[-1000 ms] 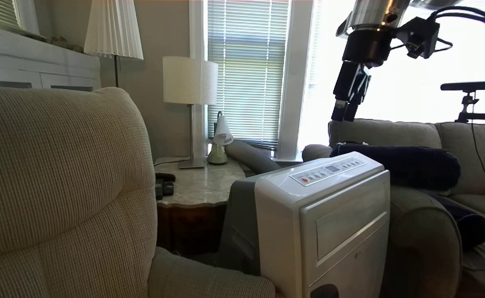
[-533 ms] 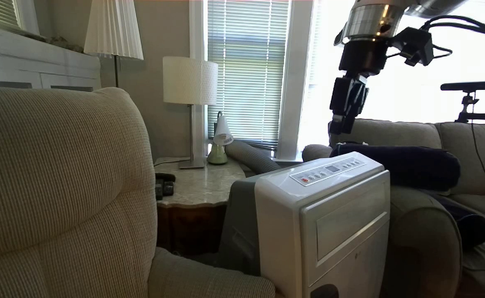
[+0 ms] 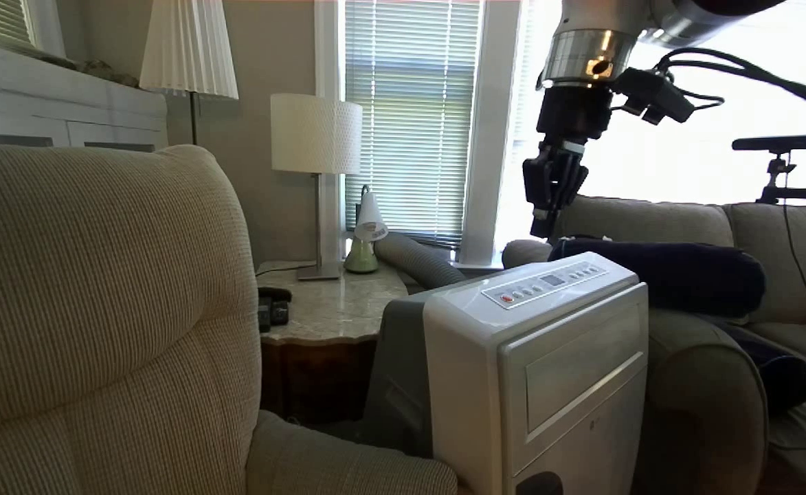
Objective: Press three buttons on the air conditioner.
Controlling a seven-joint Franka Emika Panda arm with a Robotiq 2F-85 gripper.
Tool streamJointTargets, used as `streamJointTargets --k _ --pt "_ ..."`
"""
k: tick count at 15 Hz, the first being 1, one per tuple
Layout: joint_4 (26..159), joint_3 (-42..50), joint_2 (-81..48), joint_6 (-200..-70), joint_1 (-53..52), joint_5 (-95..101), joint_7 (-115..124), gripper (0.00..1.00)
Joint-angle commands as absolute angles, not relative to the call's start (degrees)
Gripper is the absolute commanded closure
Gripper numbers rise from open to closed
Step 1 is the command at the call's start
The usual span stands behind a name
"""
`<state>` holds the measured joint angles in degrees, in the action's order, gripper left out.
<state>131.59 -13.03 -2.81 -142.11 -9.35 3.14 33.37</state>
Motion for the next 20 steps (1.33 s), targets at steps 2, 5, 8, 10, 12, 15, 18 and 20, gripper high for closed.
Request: streamJointTargets --k 2,5,8,10,12,15,18,20 --pt "127.7 -11.0 -7.5 -143.0 -11.4 7.9 40.1 1.00" --pt "126.3 -9.7 -9.3 -143.0 -12.3 9.3 42.5 1.00" --pt "125.1 -8.3 -10.9 -143.0 -13.1 10.8 44.7 1.00" --pt "124.6 -7.4 -11.8 -142.7 -13.5 11.6 45.6 1.00" --pt "124.3 -6.5 -12.4 -142.5 -13.9 12.4 46.2 1.00" --pt "124.3 -5.6 -13.0 -142.2 -14.5 13.3 46.1 1.00" --pt "124.5 -5.1 -13.1 -141.3 -14.9 14.3 45.3 1.00" --pt "124.6 -5.0 -13.2 -141.1 -15.1 14.7 44.9 1.00"
